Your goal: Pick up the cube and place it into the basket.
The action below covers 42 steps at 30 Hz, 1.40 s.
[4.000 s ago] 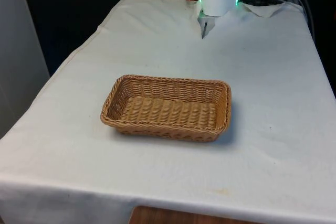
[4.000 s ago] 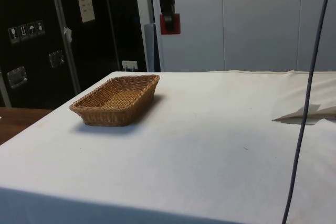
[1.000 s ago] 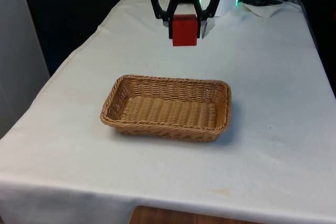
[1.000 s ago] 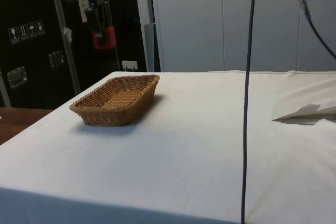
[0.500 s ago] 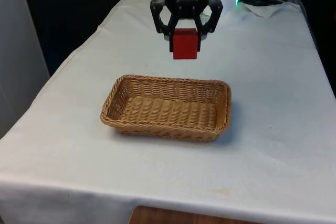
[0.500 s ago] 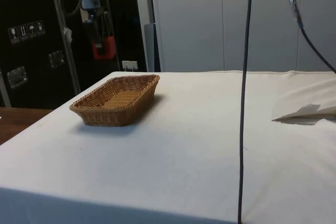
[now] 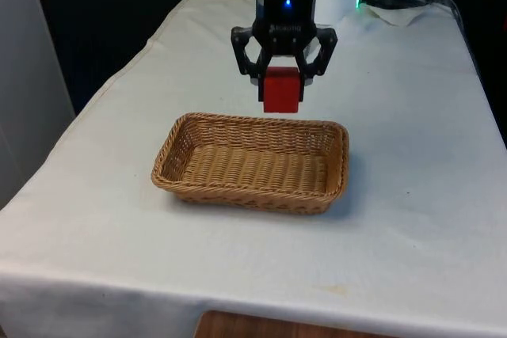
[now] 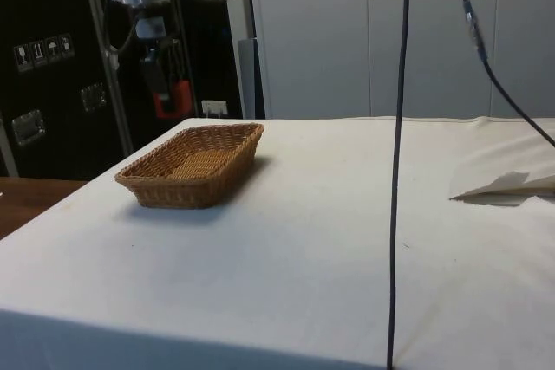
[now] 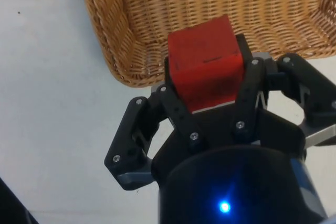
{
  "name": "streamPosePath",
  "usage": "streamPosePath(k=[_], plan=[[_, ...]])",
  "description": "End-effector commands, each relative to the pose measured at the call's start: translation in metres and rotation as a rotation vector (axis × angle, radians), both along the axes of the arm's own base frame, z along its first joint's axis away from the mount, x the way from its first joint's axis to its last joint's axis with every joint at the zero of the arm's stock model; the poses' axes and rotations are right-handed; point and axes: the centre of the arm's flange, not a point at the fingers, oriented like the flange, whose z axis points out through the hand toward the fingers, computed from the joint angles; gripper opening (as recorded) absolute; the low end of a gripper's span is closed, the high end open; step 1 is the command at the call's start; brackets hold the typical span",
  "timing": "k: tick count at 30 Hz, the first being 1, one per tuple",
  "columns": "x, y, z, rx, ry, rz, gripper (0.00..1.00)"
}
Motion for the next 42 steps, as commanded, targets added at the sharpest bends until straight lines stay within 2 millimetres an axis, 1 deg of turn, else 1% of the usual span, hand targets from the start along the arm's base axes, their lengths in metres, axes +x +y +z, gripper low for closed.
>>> streamPosePath(k=[1,3,4,7,8,13,14,16,23,25,28,31,38,40,41,42], plan=[[0.001,0.001,-0.005,0.003,-0.009,-0.007,0.01],[0.001,0.002,-0.009,0.002,-0.009,-0.01,0.01],[0.001,0.001,-0.007,-0.002,-0.001,-0.007,0.01],[0.002,0.003,-0.018,0.0,-0.01,-0.018,0.01],[0.002,0.003,-0.018,0.0,-0.01,-0.018,0.01],[0.002,0.004,-0.031,-0.003,-0.013,-0.029,0.01],[0.002,0.004,-0.03,-0.007,-0.004,-0.025,0.01],[0.002,0.005,-0.039,-0.005,-0.014,-0.035,0.01],[-0.001,0.007,-0.057,-0.009,-0.021,-0.049,0.01],[-0.001,0.007,-0.057,-0.009,-0.021,-0.049,0.01],[-0.004,0.008,-0.067,-0.01,-0.025,-0.057,0.01],[-0.005,0.009,-0.071,-0.012,-0.017,-0.057,0.01],[-0.008,0.012,-0.094,-0.013,-0.036,-0.077,0.01],[-0.009,0.012,-0.097,-0.013,-0.036,-0.079,0.01],[-0.01,0.013,-0.103,-0.015,-0.037,-0.082,0.01],[-0.01,0.012,-0.101,-0.017,-0.028,-0.079,0.01]])
